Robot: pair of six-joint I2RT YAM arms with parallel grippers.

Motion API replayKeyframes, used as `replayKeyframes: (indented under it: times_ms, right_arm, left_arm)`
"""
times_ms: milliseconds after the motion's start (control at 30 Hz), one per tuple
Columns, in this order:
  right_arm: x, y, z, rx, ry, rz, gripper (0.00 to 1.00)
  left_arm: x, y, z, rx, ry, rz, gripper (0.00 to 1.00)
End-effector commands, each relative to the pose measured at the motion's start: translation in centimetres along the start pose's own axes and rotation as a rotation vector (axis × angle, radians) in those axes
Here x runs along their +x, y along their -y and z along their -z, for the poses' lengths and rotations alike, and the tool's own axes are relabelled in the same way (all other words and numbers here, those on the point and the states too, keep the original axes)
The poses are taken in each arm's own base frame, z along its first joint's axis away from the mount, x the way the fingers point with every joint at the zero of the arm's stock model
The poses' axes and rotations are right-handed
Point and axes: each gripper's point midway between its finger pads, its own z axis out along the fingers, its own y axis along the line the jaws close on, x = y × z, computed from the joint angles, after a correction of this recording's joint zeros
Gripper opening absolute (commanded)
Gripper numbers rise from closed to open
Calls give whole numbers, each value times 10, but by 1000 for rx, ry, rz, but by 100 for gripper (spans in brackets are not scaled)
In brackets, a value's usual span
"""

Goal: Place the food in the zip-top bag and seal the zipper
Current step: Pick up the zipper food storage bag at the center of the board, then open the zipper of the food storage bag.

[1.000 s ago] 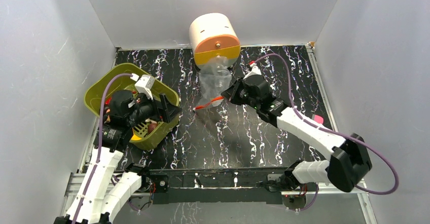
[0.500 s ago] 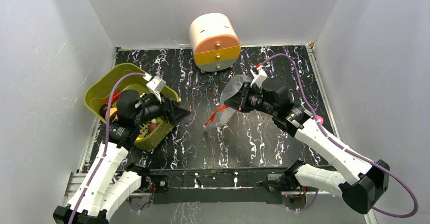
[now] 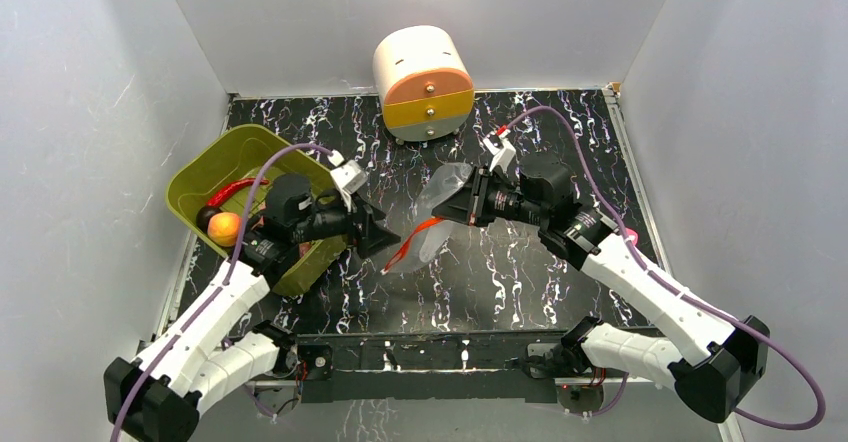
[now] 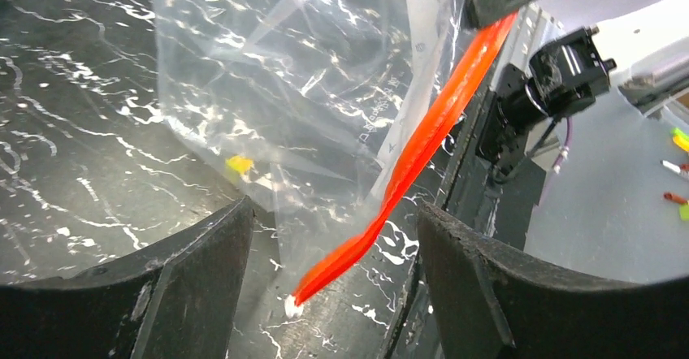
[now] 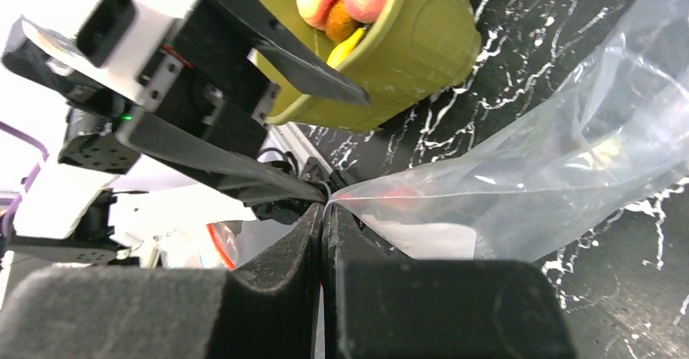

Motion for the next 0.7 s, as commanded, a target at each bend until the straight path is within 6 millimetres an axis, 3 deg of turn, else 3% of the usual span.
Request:
replayKeyframes:
  times_ms: [0,133,333,433,533,567,600,667]
  right_arm:
    - [-28,-48,7,-161,66,27,0]
    - [-30,-51,6,-181,74,0,0]
    - [-33,-51,3,-200,100,7,0]
    - [-34,-48,2,-189,107,15,0]
    - [-34,-38,-2,-145,107,26,0]
    - [-33,-32,-4,-119,102,43,0]
    - [-33,-25,-5,-83,97,56,2]
    - [-36,-16,-5,-15,99,66,21]
  left_arm:
    - [4,19,-12,103,-2,-79,70]
    - [20,32,-18,162,-37,-92,65]
    - [35,43,-13,182,-55,-76,49]
    - [38,46,-6,187,-52,-114,26]
    - [28,56,-1,228,-3,-152,0]
    - [23,59,0,234,11,-157,0]
    - [19,61,1,239,24,-160,0]
    - [12,62,0,241,42,-155,0]
